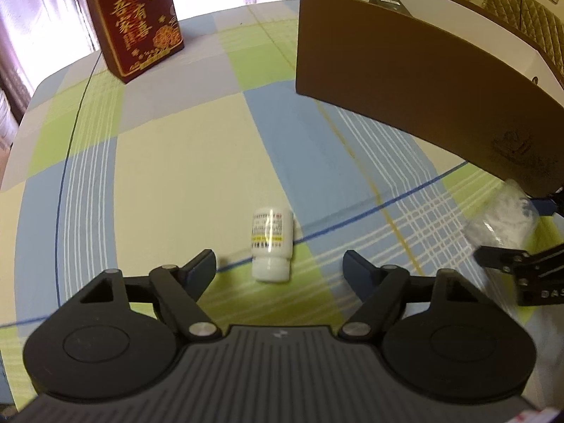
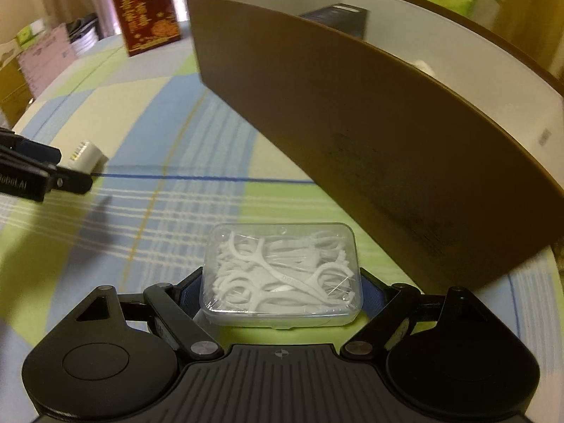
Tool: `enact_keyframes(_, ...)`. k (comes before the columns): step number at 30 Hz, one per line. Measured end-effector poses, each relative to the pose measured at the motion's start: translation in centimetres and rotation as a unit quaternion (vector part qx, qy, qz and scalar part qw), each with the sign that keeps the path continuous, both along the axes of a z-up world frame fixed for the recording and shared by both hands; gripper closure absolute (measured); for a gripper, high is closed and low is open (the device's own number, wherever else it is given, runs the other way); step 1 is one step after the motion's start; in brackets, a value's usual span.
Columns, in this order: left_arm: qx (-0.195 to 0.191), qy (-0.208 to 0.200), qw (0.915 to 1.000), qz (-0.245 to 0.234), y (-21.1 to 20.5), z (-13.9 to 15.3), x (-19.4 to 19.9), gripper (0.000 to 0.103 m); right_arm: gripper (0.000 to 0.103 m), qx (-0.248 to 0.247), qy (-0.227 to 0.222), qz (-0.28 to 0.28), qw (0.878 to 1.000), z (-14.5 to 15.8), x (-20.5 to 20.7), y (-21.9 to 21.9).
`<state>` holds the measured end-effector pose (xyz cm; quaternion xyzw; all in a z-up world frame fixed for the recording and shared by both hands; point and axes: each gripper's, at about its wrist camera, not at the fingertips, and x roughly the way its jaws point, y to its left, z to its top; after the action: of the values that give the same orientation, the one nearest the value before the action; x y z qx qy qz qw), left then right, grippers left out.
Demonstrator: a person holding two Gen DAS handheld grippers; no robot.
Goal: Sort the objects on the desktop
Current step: 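Grasp the white pill bottle with the left tool while the right tool grasps the clear floss box, then lift the pill bottle and floss box and carry them over the brown box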
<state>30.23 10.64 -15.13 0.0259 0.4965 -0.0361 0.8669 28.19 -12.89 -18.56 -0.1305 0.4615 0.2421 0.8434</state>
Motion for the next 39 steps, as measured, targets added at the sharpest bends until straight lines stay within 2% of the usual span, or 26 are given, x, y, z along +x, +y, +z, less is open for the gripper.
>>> enact_keyframes(1,0.000,-0.001,1.0000,-0.004,0.0,0.0,0.1,0.037,0.020,0.000,0.001,-0.004,1.000,0.1,-0.2,-0.4)
enact_keyframes(5,0.002,-0.004,0.9999,-0.011,0.2,-0.3,0.9,0.047,0.020,-0.003,0.004,-0.012,1.000,0.3,-0.8,-1.6)
enact_keyframes(7,0.003,0.000,0.9999,-0.016,0.2,-0.5,1.1,0.065,0.020,-0.004,0.005,-0.013,1.000,0.4,-1.2,-2.0)
enact_keyframes(9,0.004,0.004,0.9999,-0.016,0.0,-0.9,1.0,0.079,0.020,-0.005,0.006,-0.011,1.000,0.4,-1.6,-2.3)
enact_keyframes(10,0.004,0.007,0.9999,-0.014,0.0,-1.0,0.9,0.081,0.020,-0.006,0.007,-0.010,1.000,0.5,-1.8,-2.4)
enact_keyframes(18,-0.021,0.024,0.9994,-0.013,-1.2,-1.6,-3.2,0.081,0.020,-0.005,0.014,0.008,1.000,0.6,-3.7,-3.6)
enact_keyframes(28,-0.050,0.061,0.9963,-0.033,-7.2,-0.8,-9.2,0.081,0.020,-0.004,0.029,0.027,0.999,1.0,-5.6,-6.1)
enact_keyframes(39,-0.056,0.064,0.9949,-0.053,-13.5,0.6,-11.6,0.081,0.020,-0.004,0.055,0.034,0.998,1.9,-7.0,-10.8)
